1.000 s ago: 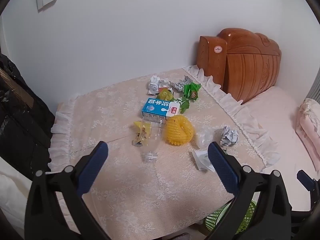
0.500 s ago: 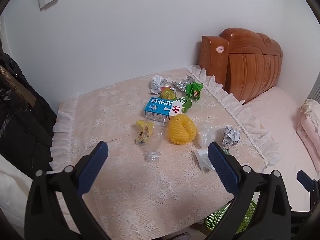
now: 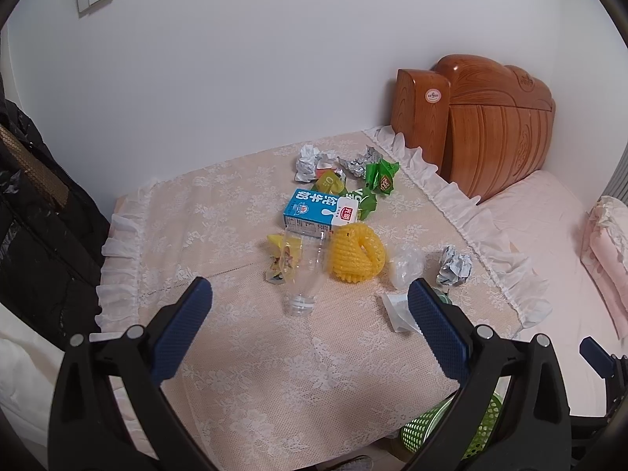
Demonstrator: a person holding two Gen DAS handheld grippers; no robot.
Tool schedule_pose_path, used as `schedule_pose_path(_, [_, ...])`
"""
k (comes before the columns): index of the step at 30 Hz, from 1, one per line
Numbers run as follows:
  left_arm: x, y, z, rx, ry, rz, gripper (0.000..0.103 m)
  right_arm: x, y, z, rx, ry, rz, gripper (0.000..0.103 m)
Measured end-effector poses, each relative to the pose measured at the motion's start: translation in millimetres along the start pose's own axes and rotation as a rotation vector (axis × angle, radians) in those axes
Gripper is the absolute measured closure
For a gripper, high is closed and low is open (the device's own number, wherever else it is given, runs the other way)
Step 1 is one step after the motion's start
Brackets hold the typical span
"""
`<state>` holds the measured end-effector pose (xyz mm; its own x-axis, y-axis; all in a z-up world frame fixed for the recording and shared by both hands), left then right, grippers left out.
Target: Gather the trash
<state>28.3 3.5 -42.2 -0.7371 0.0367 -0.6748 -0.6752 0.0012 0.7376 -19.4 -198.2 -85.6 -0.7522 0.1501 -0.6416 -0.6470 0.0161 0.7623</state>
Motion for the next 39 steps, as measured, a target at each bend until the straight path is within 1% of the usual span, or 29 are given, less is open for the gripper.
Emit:
schedule_pose_path(4, [-5.1,-2.4,4.9,0.000,0.006,0.000,0.008,1.3,-1.1,0.6,0.002,0.003,0.003,0.002])
schedule_pose_path(14, [2.0,-5.8,2.9,0.000,0.011,0.011,0.008,1.2,-4.6,1.9,-0.008,0.000,0.013,0.002])
schedule_pose_path(16, [-4.9,-7.1,6.3,0.001,0.015,0.014,0.008,1.2,-4.8,2.2,-0.009,0.001,0.012,0.002])
schedule_pose_path(39, [-6.9,-11.9,10.0,-0.004,0.025,0.018,0.008,-1.8,-8.9,2.8,-0.037,-0.002,0.022,0.002])
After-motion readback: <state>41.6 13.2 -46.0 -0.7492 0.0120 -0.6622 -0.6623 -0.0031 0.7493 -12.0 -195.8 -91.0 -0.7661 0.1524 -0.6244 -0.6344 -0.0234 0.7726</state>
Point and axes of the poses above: each gripper's, at about its wrist camera, not at the fingertips, and y roughly against the way its jaws point, z to its left, x to its underside, the point moved 5 cm from there along -y, roughly the way its jaws point
